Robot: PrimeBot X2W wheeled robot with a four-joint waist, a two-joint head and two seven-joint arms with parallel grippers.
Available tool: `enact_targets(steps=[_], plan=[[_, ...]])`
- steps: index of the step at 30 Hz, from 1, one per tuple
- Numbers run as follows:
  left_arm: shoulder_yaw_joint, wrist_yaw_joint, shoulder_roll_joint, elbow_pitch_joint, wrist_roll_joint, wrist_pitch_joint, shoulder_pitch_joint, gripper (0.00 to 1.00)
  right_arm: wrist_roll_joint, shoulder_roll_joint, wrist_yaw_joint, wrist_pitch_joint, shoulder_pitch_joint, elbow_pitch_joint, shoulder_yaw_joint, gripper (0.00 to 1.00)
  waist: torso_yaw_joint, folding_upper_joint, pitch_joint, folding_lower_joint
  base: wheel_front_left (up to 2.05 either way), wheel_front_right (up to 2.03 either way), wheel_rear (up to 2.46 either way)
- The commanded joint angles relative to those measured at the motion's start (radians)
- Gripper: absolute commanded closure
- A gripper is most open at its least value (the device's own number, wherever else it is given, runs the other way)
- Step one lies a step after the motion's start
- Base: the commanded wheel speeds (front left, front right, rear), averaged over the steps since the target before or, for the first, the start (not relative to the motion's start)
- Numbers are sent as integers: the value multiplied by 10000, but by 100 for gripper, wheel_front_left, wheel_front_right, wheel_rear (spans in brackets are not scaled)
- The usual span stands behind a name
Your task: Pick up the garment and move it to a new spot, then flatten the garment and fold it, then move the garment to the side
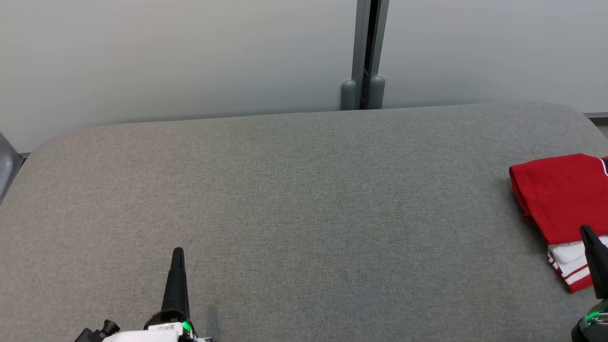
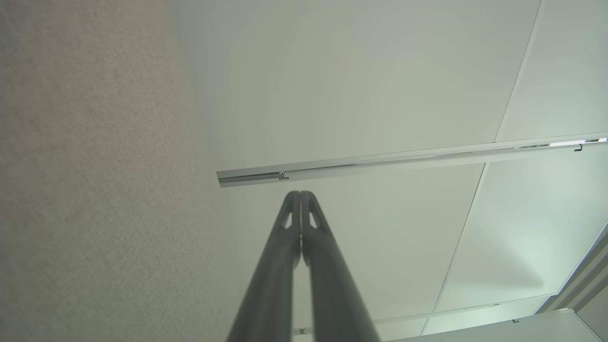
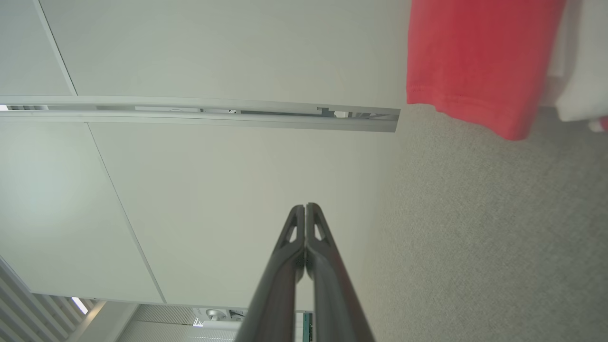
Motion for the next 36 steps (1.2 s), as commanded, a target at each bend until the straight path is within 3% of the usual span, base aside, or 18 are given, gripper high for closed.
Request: enact_targets(steps=[1,36], plan=[[7,-52,28,11,-28,-12,-127,100,39,-15,0,87,-112,14,-27,100,0,0,0,0,0,0,0],[4,-57,28,14,-29,-19,-130,100,-20,14,2,100,-112,16,-73,100,0,0,-1,0,0,0,0]])
